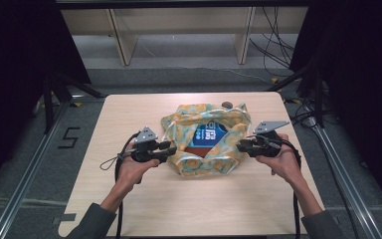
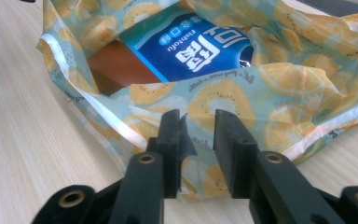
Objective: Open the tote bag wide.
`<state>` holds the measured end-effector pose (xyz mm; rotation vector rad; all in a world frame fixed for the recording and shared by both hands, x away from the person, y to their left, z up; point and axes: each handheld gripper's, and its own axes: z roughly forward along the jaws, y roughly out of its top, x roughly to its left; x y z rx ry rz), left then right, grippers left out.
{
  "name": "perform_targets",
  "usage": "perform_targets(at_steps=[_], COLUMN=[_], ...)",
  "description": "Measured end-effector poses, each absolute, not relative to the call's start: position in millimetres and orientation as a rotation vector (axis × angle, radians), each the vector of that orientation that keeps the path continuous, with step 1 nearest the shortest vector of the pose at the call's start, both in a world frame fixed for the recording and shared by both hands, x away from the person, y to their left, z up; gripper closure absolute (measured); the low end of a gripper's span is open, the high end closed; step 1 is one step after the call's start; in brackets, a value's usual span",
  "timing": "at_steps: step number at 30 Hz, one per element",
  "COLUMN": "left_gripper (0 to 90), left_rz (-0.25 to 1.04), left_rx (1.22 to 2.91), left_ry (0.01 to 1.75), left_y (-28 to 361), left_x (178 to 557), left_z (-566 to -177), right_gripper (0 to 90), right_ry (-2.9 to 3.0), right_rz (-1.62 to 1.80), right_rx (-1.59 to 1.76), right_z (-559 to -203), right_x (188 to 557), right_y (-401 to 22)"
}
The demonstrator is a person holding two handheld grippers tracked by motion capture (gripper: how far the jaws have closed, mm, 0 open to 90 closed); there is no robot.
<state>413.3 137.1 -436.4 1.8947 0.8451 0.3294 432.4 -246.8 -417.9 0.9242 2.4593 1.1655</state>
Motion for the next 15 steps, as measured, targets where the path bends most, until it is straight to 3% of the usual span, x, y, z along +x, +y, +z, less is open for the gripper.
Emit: perform_targets(at_steps=[10,15], left_gripper=[41.8,38.3], left_rz=[0.332,0.371], left_rx=[1.895,1.935], left_ry=[0.834,0.817], left_y=[142,140], left_x=[405,399], left_z=[-435,-435], right_gripper=[56.5,51.3], right_ry=[2.451,2.410], right_rz=[1.165,1.213], right_rx=[0.913,0.948], right_z=[-418,-417], right_x=[425,423], right_y=[-245,-249])
